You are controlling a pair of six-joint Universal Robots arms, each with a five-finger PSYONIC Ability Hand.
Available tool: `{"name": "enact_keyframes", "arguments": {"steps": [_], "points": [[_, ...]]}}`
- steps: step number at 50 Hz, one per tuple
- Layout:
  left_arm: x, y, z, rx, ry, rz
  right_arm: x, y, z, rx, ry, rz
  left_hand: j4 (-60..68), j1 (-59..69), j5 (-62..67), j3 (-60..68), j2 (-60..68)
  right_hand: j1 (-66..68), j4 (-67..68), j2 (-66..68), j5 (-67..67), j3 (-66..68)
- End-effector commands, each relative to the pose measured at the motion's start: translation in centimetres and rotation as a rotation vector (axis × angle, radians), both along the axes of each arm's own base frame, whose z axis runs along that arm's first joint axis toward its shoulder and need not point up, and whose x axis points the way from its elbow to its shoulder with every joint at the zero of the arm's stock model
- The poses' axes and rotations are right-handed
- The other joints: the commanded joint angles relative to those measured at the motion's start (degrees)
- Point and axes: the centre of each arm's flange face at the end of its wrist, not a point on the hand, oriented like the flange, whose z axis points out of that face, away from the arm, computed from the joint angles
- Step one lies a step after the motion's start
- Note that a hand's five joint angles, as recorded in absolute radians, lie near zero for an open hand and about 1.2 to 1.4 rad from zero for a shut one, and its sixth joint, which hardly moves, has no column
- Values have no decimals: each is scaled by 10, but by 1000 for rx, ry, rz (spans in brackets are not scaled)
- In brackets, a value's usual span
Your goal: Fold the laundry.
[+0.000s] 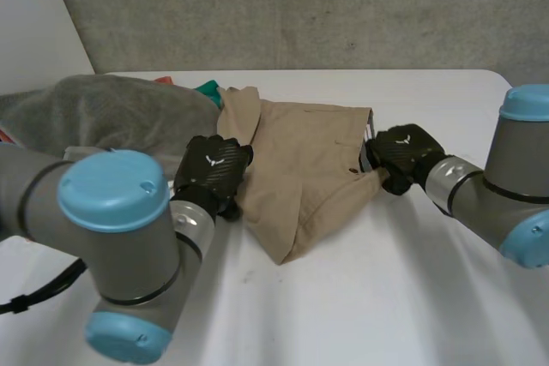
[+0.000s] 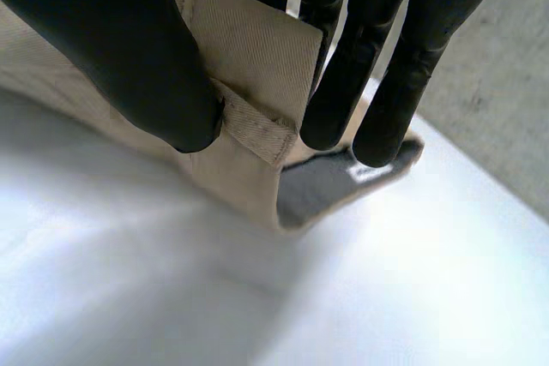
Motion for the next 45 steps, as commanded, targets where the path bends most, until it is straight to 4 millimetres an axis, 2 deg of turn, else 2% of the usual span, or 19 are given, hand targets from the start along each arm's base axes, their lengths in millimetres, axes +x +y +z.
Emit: {"name": "enact_keyframes", "arguments": {"steps": [1, 8, 15, 20, 26, 27, 28, 33, 34, 35, 37, 41, 45], "points": [[2, 7, 40, -73, -101, -83, -15, 19, -1, 72, 29, -4, -140, -124, -139, -145, -139, 234, 119, 125, 142, 123], [-24, 3, 57, -209, -150, -313, -24, 29, -13, 95, 76, 21, -131, -116, -131, -136, -131, 234, 119, 125, 142, 123], [-56, -7, 21, -194, -214, -473, -25, 33, -17, 105, 88, 28, -125, -109, -124, -129, -124, 234, 119, 125, 142, 123], [-77, -11, -12, -209, -351, -581, -25, 33, -17, 107, 87, 27, -64, -49, -64, -69, -63, 234, 119, 125, 142, 123], [-80, -17, -39, -209, -492, -620, -26, 33, -18, 108, 88, 25, -49, -34, -49, -54, -48, 234, 119, 125, 142, 123], [-80, -18, -41, -207, -501, -619, -27, 32, -19, 110, 89, 22, -29, -14, -28, -34, -28, 234, 119, 125, 142, 123], [-79, -20, -43, -208, -511, -608, -29, 31, -18, 108, 88, 16, 43, 58, 43, 38, 44, 234, 119, 125, 142, 123], [-77, -24, -40, -211, -523, -559, -30, 29, -18, 106, 87, 9, 361, 376, 361, 356, 362, 234, 119, 125, 142, 123], [-77, -23, -36, -215, -524, -544, -31, 28, -18, 106, 87, 8, 470, 485, 470, 465, 471, 234, 119, 125, 142, 123], [-76, -22, -35, -214, -524, -535, -31, 28, -17, 103, 87, 8, 492, 508, 493, 487, 493, 234, 119, 125, 142, 123], [-75, -22, -31, -215, -519, -518, -31, 27, -17, 100, 86, 6, 493, 508, 493, 488, 493, 234, 119, 125, 142, 123], [-67, -19, -8, -232, -447, -467, -31, 26, -16, 97, 85, 6, 493, 508, 493, 488, 493, 234, 119, 125, 142, 123], [-60, -16, 7, -251, -394, -439, -31, 25, -15, 95, 84, 6, 387, 403, 388, 382, 388, 234, 119, 125, 142, 123]]}}
